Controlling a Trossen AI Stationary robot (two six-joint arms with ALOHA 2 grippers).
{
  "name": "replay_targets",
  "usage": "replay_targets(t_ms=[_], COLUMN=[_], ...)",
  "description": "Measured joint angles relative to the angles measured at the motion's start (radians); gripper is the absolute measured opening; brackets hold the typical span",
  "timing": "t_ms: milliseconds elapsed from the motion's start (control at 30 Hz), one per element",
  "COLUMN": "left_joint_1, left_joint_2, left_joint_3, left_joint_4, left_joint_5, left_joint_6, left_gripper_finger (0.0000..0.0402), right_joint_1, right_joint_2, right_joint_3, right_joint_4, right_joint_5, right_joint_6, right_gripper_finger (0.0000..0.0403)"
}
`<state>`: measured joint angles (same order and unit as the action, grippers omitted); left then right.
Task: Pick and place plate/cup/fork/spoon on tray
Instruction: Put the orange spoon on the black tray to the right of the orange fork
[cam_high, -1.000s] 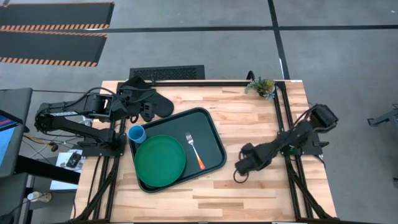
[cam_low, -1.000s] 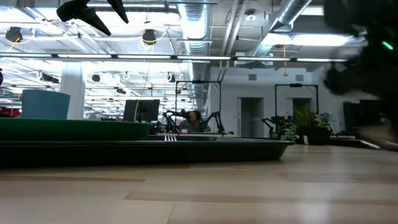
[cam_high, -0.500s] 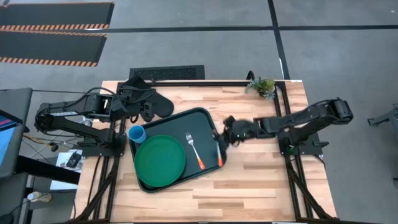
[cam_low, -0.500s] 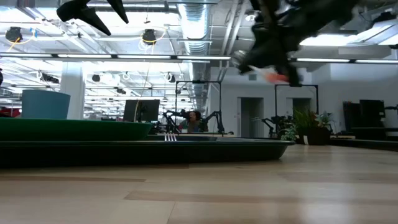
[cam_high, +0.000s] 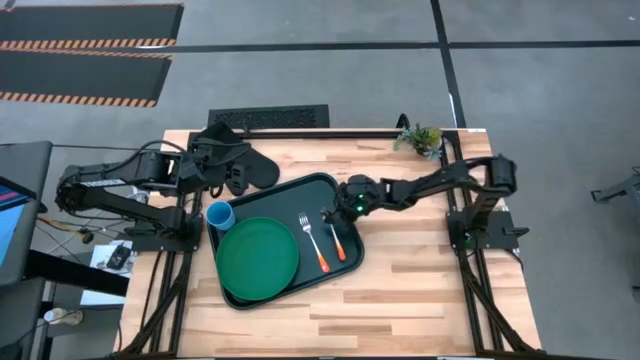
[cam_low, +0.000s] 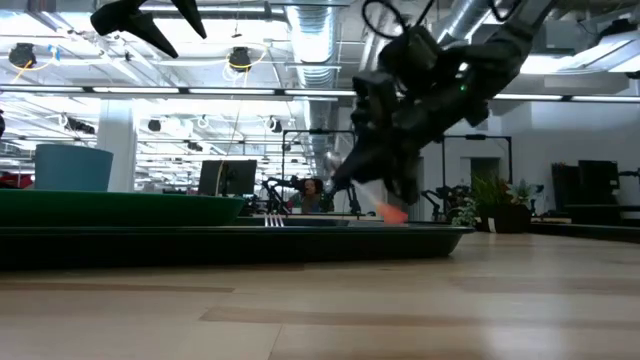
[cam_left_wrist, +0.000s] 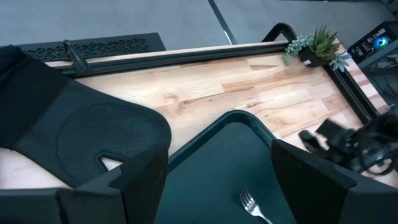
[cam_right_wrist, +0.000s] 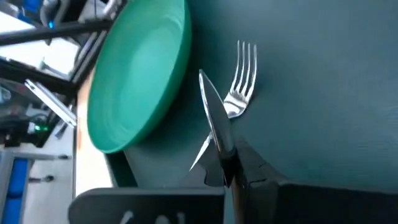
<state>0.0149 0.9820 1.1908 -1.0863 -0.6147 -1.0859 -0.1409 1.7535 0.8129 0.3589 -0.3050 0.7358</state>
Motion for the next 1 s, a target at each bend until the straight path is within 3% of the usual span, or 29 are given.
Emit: replay_targets(t_ms=[467,700,1000], left_joint_1=[0.0,0.0,0.0], left_joint_2=[0.0,0.0,0.0], left_joint_3=[0.0,0.0,0.0], left_joint_4=[0.0,0.0,0.0], left_joint_5=[-0.02,-0.022,-0.023], left_joint_6=[-0.002,-0.002,-0.002], left_gripper_finger=[0.027,0.027,0.027], right_joint_1=[0.008,0.009,0.017], right_joint_2=[0.101,0.101,0.101], right_joint_3=[0.041,0.041,0.04], right_joint_4=[0.033,-0.009,-0.048], right_joint_5=[0.029,0.042,0.046], right_joint_6=[0.019,0.025,0.014], right_gripper_finger=[0.001,0.0051,0.0061])
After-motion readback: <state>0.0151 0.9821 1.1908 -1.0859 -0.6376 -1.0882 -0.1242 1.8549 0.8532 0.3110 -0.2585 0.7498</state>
